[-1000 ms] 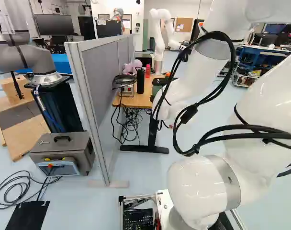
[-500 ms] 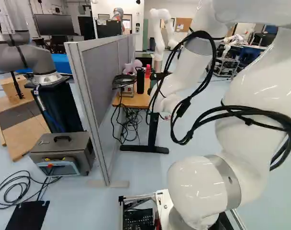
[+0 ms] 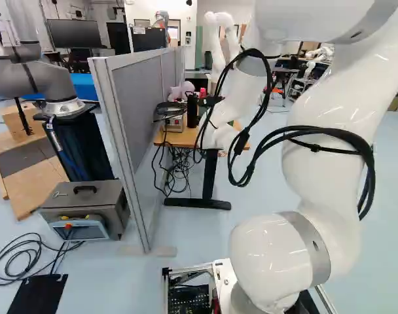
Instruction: Place the green cup on the table
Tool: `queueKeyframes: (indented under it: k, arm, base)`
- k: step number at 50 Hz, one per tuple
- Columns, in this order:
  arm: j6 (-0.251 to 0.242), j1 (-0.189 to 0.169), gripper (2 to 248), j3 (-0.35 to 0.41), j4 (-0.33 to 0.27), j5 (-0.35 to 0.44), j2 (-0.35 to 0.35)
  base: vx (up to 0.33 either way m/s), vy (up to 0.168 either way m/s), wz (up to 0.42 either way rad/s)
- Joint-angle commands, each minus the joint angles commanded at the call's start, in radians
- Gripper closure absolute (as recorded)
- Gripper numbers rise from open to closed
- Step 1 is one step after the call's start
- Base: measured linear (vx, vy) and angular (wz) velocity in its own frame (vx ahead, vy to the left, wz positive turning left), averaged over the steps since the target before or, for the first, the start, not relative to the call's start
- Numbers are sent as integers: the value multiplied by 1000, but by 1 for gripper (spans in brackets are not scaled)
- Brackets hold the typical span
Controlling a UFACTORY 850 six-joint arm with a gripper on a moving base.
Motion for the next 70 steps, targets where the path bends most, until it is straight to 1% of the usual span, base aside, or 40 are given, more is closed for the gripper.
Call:
queueKeyframes:
  k: [14, 47, 57, 67, 68, 70]
  arm:
    - [0, 28, 130, -73, 0, 16, -92]
    - [0, 87, 130, -257, 0, 17, -304]
    - [0, 92, 130, -275, 0, 17, -336]
    - [0, 92, 130, -278, 0, 17, -344]
    - [0, 92, 126, -278, 0, 17, -344]
    - [0, 92, 126, -278, 0, 17, -345]
  base:
    - [0, 0, 0]
    - [0, 0, 0]
    - [0, 0, 0]
    - [0, 0, 0]
    - [0, 0, 0]
    - [0, 0, 0]
